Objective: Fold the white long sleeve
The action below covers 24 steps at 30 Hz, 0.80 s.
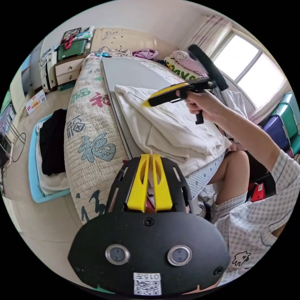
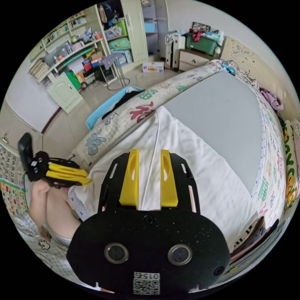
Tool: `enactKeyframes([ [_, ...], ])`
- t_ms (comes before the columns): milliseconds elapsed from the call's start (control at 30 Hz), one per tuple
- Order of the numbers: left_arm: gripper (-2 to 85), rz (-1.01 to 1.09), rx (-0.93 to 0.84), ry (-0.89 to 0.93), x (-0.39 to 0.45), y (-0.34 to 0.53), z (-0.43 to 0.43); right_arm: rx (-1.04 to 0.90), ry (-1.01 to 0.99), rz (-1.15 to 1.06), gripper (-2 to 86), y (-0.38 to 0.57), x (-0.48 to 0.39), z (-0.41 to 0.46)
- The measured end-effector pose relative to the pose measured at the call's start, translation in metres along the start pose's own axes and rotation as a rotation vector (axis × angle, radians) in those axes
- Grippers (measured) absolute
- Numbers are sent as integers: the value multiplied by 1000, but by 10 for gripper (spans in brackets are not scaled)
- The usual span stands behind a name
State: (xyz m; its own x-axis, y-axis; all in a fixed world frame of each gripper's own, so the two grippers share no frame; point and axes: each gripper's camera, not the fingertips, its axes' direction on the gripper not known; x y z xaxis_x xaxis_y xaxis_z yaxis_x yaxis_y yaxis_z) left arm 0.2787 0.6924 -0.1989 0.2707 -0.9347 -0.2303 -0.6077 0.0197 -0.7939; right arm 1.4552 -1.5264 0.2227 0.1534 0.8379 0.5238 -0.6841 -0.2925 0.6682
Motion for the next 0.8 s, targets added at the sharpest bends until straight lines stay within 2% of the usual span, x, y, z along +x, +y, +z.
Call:
enactKeyframes([
  [67, -1, 35, 5, -37, 5, 2, -5, -69, 19, 24, 82, -13, -15, 34],
  [167, -4, 26, 38, -67, -2, 12, -20, -25, 88, -11, 62, -13, -39, 36],
  [233, -4, -5, 76, -21, -14, 21, -32, 3, 173, -110, 47, -7, -71, 37],
  [500, 10, -54, 46, -8, -39, 60, -50, 22, 99, -164, 53, 12, -106, 10],
  [567, 27, -84, 54, -9, -41, 64, -54, 40, 74, -156, 61, 28, -95, -9],
  [700, 67, -133, 186, -73, -37, 79, -78, 161, -120, -131, 66, 111, -41, -104],
  [733, 68, -128, 208, -55, -36, 80, -80, 197, -155, -138, 67, 147, -23, -136],
  [800, 70, -67, 275, 94, -26, 78, -80, 241, -180, -155, 69, 208, 4, -185],
])
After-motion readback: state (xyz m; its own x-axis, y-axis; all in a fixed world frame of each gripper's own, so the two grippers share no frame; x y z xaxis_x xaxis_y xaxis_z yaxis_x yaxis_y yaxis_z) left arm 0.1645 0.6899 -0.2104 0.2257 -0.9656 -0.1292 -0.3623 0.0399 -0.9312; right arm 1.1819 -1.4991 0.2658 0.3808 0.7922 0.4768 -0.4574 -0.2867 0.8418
